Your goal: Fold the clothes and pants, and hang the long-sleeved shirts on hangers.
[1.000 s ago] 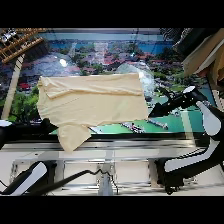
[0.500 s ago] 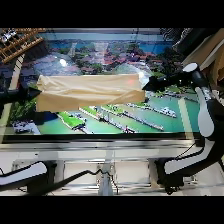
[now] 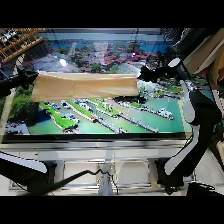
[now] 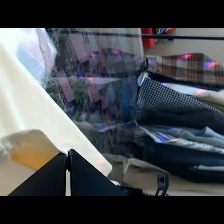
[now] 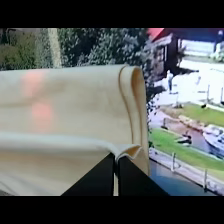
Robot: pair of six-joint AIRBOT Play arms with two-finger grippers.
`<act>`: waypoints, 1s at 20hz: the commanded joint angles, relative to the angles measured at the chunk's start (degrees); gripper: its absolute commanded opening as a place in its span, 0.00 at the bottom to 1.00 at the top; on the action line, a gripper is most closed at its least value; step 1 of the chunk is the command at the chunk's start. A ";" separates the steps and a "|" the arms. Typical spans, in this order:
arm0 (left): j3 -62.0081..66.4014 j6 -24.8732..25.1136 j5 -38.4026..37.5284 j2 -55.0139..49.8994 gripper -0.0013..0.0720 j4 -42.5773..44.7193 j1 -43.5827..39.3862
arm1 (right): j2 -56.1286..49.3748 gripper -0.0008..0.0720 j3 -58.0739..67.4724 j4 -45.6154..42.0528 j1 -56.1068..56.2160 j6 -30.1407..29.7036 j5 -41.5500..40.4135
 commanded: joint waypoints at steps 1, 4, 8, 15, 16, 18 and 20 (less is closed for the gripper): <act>1.64 -0.13 4.09 -4.63 0.03 -4.44 -1.46 | -2.21 0.07 1.01 1.90 1.14 -1.68 -3.82; 1.62 0.00 8.61 -5.70 0.53 -5.95 -4.07 | -1.92 0.70 1.05 1.62 3.17 -8.37 -6.36; 1.62 4.39 4.24 -4.74 0.59 -5.95 -0.70 | -1.05 0.71 0.50 -4.24 -1.01 -4.76 7.32; 1.60 10.05 -12.33 1.01 0.42 5.95 0.74 | -6.27 0.58 -3.43 8.50 1.11 -13.07 13.05; 1.57 8.31 -12.35 1.46 0.42 11.17 -0.66 | -6.97 0.44 -2.64 9.33 2.05 -13.92 12.72; 1.53 4.37 -12.33 1.51 0.25 19.43 -3.93 | -6.40 0.04 -0.44 7.28 2.84 -14.27 12.44; 1.53 0.90 -12.39 1.51 0.15 25.44 -8.20 | -2.27 0.04 0.46 -4.96 2.19 -10.78 13.81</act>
